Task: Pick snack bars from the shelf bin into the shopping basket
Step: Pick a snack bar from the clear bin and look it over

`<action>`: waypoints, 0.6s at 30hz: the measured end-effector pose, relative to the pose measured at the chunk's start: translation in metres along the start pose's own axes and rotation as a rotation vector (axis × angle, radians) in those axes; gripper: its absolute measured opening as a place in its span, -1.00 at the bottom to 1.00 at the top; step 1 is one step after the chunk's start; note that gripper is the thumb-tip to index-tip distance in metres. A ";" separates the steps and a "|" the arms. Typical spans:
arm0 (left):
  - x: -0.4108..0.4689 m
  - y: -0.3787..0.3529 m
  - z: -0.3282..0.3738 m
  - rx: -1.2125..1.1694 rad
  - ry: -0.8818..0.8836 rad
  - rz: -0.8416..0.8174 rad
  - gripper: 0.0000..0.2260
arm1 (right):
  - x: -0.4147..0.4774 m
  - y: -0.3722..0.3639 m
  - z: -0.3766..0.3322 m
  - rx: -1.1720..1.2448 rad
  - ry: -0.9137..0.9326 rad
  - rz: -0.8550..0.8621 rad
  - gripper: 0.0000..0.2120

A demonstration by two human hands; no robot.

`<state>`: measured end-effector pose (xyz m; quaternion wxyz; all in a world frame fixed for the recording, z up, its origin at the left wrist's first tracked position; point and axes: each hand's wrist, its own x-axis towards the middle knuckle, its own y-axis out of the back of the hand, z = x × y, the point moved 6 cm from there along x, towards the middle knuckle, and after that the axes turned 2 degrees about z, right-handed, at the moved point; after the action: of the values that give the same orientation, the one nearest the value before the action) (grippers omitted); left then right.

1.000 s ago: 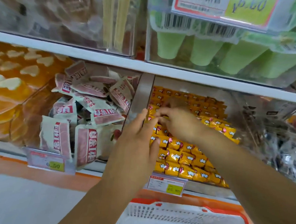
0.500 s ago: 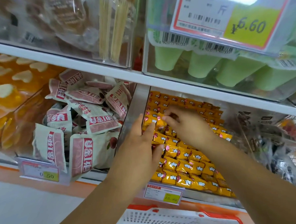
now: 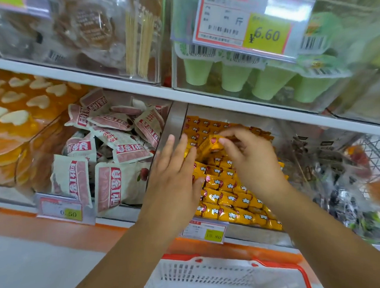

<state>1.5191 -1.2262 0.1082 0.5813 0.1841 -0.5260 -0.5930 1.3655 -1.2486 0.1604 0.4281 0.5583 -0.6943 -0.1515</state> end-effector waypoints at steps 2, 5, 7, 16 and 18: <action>-0.003 0.006 0.010 0.003 -0.031 0.041 -0.45 | -0.008 0.013 -0.005 0.115 -0.020 0.062 -0.88; -0.011 0.014 0.025 -0.109 -0.024 0.056 -0.49 | -0.034 0.036 -0.007 0.362 -0.114 0.135 -0.81; -0.019 0.014 0.032 -0.240 0.015 -0.026 -0.47 | -0.058 0.052 -0.007 0.496 -0.170 0.172 -0.83; -0.063 0.009 0.059 -0.900 0.253 -0.319 -0.70 | -0.167 0.079 0.021 0.884 -0.552 0.157 -0.86; -0.070 0.009 0.066 -0.981 0.299 -0.296 -0.69 | -0.179 0.078 0.024 0.964 -0.600 0.106 -0.72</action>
<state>1.4869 -1.1354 0.1133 0.5777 0.0453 -0.0667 -0.8123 1.2984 -1.0671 0.1242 -0.0841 0.5873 -0.8033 0.0522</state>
